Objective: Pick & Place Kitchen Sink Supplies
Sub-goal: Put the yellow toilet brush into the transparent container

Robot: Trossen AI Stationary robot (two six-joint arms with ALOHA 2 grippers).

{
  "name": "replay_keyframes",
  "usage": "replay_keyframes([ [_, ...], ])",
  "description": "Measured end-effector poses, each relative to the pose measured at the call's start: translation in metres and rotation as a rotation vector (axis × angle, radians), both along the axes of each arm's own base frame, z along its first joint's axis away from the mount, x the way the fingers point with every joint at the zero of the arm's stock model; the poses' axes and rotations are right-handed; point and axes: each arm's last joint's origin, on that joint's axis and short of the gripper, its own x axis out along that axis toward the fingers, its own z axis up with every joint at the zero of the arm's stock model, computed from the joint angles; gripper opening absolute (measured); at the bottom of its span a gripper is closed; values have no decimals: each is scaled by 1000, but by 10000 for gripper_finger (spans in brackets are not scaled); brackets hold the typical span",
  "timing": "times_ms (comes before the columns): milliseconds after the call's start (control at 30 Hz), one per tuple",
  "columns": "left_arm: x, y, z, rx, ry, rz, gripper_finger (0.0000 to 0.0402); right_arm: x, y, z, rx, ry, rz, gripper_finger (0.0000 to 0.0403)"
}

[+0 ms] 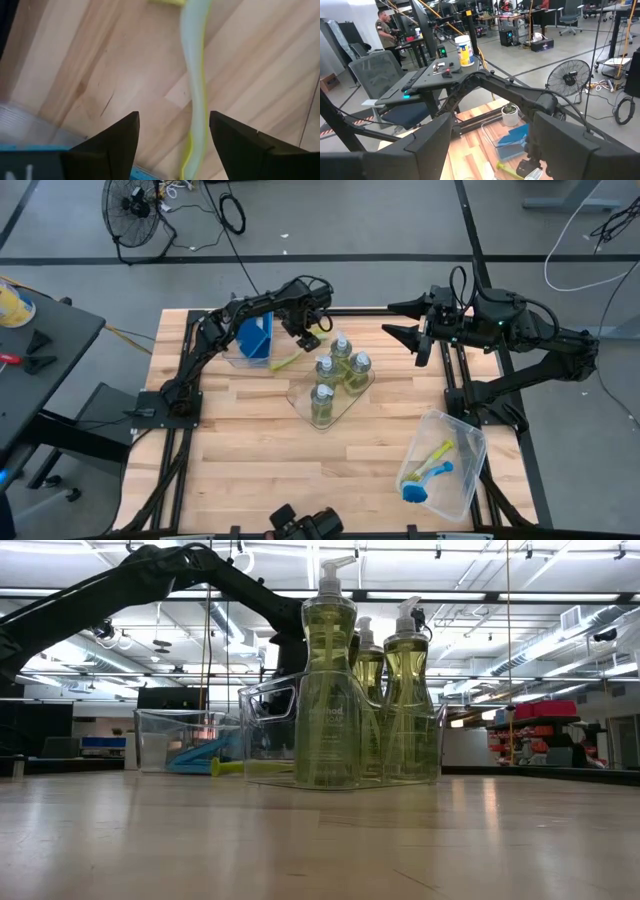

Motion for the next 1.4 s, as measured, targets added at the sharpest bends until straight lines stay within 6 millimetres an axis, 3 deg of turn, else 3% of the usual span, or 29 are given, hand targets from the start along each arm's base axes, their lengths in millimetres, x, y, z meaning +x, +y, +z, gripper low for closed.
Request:
replay_keyframes([
  [167, -5, -2, 3, -35, 26, -38, 248, 0, 0, 0, 0, 0, 0, 285],
  [367, -8, 3, 21, 4, -46, -27, 248, 0, 0, 0, -7, -1, 1, 285],
  [900, 2, 27, 25, 99, -265, 25, 248, 0, 0, 2, -22, -14, 2, 285],
  [1233, 7, 30, -5, 29, -228, 1, 248, 0, -1, 4, -24, -35, -27, 285],
  [1400, 8, 31, -6, 31, -233, 13, 248, 0, -2, 5, -29, -46, -62, 285],
])
